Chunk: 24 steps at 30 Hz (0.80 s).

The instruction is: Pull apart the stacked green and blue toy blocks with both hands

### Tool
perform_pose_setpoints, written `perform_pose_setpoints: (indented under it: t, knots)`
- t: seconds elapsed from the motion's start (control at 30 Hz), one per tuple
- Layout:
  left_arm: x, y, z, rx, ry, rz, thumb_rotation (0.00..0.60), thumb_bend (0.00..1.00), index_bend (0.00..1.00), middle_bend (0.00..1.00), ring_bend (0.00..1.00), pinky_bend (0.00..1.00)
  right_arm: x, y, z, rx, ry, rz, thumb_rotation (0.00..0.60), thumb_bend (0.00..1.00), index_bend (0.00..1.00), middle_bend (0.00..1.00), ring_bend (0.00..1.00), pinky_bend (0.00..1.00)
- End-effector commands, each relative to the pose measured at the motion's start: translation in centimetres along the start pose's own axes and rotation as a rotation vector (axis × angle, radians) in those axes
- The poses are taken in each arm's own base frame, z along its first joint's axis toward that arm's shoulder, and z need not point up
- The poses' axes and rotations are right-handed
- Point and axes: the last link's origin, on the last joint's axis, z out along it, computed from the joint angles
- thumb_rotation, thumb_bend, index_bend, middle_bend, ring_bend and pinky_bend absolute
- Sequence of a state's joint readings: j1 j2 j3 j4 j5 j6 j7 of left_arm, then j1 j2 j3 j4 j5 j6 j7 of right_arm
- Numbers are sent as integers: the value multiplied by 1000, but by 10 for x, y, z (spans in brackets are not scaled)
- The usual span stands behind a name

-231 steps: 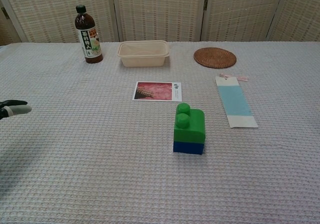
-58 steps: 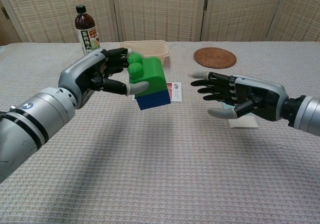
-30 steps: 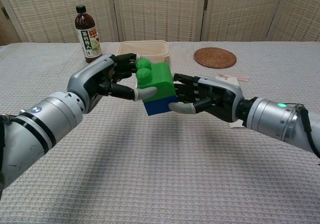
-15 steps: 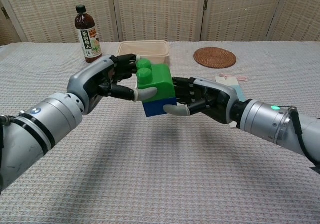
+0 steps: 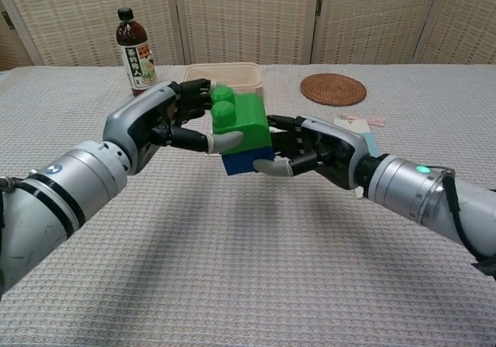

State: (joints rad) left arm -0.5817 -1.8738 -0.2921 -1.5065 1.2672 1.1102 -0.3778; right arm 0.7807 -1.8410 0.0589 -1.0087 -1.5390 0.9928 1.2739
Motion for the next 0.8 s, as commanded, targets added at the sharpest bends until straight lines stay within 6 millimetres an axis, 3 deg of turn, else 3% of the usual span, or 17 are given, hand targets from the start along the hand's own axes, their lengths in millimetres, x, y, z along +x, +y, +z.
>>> perform_pose_setpoints:
  t: [0.03, 0.47, 0.63, 0.8]
  knots:
    - [1, 2, 1, -5, 1, -6, 600, 363, 564, 660, 149, 0, 0, 5, -2, -16, 7, -28, 600, 404, 707, 648, 450, 88]
    - [12, 14, 3, -60, 41, -22, 600, 363, 564, 660, 149, 0, 3, 17, -8, -40, 11, -80, 600, 405, 713, 651, 450, 88]
    - [23, 8, -1, -69, 67, 4, 600, 363, 564, 660, 149, 0, 28, 7, -20, -2, 47, -217, 600, 405, 713, 651, 450, 88]
    - [41, -7, -12, -40, 89, 10, 600, 363, 564, 660, 149, 0, 70, -7, -44, -14, 108, -400, 600, 404, 713, 651, 449, 89]
